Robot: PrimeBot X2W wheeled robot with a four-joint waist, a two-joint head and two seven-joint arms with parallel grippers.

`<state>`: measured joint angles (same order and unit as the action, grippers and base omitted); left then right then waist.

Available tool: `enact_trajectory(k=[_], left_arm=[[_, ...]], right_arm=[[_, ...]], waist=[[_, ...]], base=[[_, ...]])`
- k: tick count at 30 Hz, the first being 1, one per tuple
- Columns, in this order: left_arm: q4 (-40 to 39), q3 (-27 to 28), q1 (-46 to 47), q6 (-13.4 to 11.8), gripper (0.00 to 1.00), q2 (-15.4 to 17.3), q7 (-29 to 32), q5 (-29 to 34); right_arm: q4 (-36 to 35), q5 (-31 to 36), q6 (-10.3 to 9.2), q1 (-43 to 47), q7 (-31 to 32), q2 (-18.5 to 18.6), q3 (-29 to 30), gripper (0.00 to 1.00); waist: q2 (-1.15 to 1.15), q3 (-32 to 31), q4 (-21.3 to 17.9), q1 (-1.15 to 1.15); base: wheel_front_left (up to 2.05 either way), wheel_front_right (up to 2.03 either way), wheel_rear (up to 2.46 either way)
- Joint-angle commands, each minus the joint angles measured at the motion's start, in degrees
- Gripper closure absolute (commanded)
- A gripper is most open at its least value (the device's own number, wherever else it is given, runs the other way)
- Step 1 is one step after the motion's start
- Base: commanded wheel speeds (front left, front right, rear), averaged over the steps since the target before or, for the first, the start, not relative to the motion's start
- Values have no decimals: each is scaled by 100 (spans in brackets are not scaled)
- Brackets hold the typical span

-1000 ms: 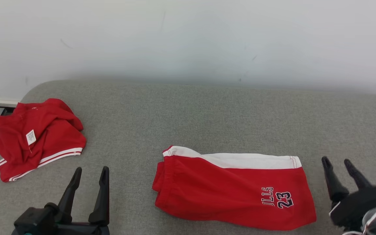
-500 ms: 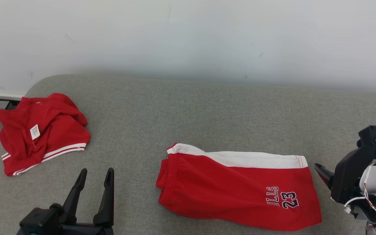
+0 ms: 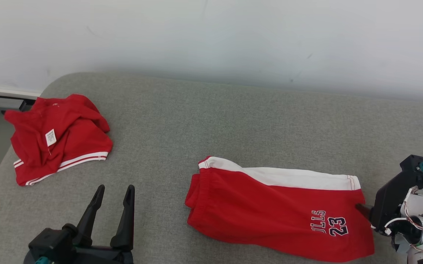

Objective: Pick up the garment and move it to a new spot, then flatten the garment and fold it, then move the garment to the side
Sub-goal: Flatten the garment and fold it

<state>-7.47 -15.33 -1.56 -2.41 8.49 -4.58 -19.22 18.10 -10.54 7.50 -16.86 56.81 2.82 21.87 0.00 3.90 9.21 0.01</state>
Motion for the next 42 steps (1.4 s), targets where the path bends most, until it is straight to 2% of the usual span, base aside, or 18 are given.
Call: enact_trajectory(k=[1,9,16,17,18,19,22,23,27,32,36,42], left_arm=[[23,11,92,35,0,15,-31,-27],[103,-36,132,46,0,24,-53,-77],[147,-101,156,53,0,10,-54,-95],[151,-110,158,52,0,7,-55,-98],[151,-110,158,52,0,7,-55,-98],[154,-118,156,49,0,6,-56,-103],[164,-128,145,38,0,17,-53,-113],[164,-128,142,32,0,23,-52,-116],[155,-126,124,4,0,42,-46,-122],[123,-157,86,-3,0,50,-30,-138],[111,-174,62,-17,0,59,-27,-154],[110,-209,56,-12,0,79,-21,-179]], right_arm=[[163,13,-2,-132,-58,18,47,0],[1119,180,-2,-611,-71,17,169,0],[1874,168,-1,-940,-280,2,-46,0],[1974,130,-1,-973,-321,-2,-89,9],[1974,130,-1,-973,-321,-2,-89,9],[2076,99,-1,-1005,-362,-5,-128,44],[2319,72,-1,-1096,-502,-14,-225,79],[2389,67,-2,-1127,-544,-11,-244,100],[2618,112,-2,-1241,-679,-1,-253,100],[2616,513,-7,-1274,-698,41,109,100],[2234,1039,-7,-1194,-546,36,569,100],[1158,1800,-6,-983,22,27,1152,100]], waist=[[0,27,51,-1],[0,54,159,-1],[0,43,258,-1],[0,39,271,-1],[0,39,271,-1],[0,33,282,-1],[0,18,302,-1],[0,13,305,-1],[0,-8,289,-1],[0,-26,250,-1],[0,-37,230,-1],[0,-52,245,-1]], base=[[0,0,0],[0,0,0],[0,0,0],[0,0,0],[0,0,0],[0,0,0],[0,0,0],[0,0,0],[0,0,0],[0,0,0],[0,0,0],[0,0,0]])
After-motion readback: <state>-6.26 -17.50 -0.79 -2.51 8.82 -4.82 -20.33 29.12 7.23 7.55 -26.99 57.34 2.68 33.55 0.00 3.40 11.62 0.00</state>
